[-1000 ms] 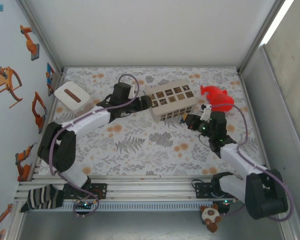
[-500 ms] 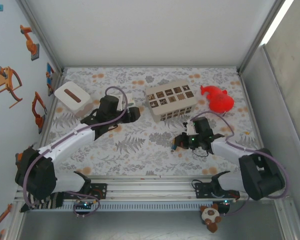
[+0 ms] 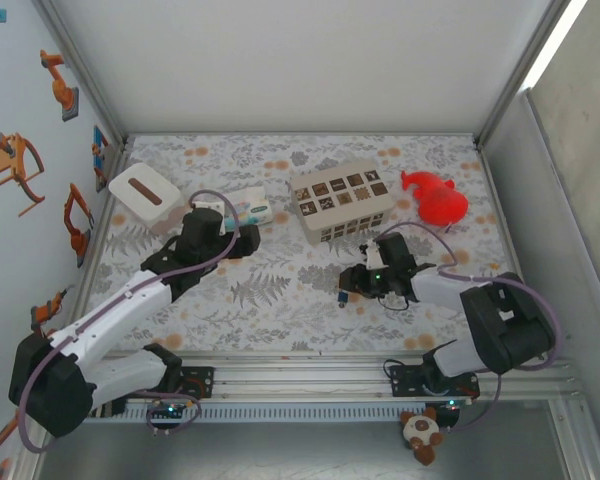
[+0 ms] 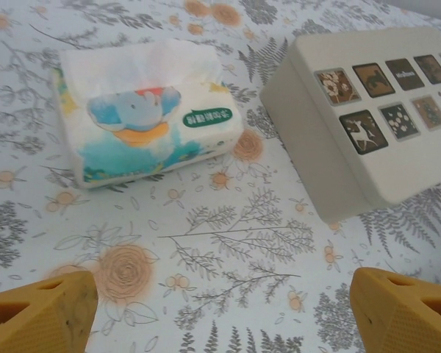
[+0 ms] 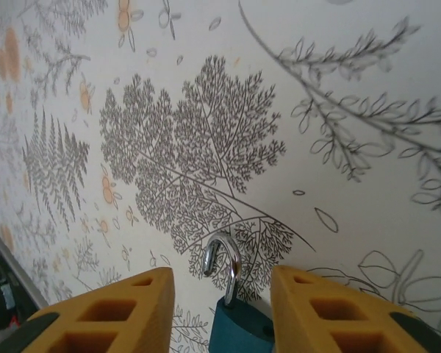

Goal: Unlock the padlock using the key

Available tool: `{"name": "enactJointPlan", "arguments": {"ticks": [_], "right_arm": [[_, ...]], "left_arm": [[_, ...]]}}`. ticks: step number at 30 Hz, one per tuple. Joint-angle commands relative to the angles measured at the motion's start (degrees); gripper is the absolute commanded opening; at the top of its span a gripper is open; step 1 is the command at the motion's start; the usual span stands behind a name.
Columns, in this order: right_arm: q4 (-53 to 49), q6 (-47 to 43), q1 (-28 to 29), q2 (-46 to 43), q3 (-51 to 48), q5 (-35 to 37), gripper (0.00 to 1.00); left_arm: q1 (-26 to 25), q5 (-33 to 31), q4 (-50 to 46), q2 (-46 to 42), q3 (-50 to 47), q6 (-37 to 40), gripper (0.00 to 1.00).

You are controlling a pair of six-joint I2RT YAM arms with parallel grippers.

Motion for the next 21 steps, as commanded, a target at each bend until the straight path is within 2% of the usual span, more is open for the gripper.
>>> {"name": "enactJointPlan", "arguments": {"ticks": [1, 5, 7, 13, 17, 21], "right_arm": [[-11.54, -6.38, 0.05, -5.89, 5.03, 8.43, 0.43], [-21.53, -13.25, -0.23, -12.71, 10.21, 17.98, 0.47], [-24.13, -16.81, -0.51, -16.03, 12.15, 24.21, 0.52], [-22.46, -24.61, -2.78, -24.01, 12.54, 39.97, 0.68], [-16.2, -27.56, -8.54, -27.74, 8.67, 42.55, 0.8], [-7.73, -28.03, -14.49, -28.89, 3.4, 45.51, 0.96]], "left_arm": [[0.44, -7.12, -2.69, -3.43, -1.21, 2.16, 0.92], [0.79, -14.53, -3.24, -7.01, -2.5, 2.48, 1.0], [1.12, -19.45, -3.24, -8.47, -3.29, 2.7, 0.96], [3.79, -30.89, -1.93, -10.26, -5.21, 6.1, 0.96], [7.56, -32.11, 4.06, -11.43, -8.38, 10.53, 0.96], [12.7, -29.16, 11.48, -11.36, -12.64, 15.68, 0.96]]}}
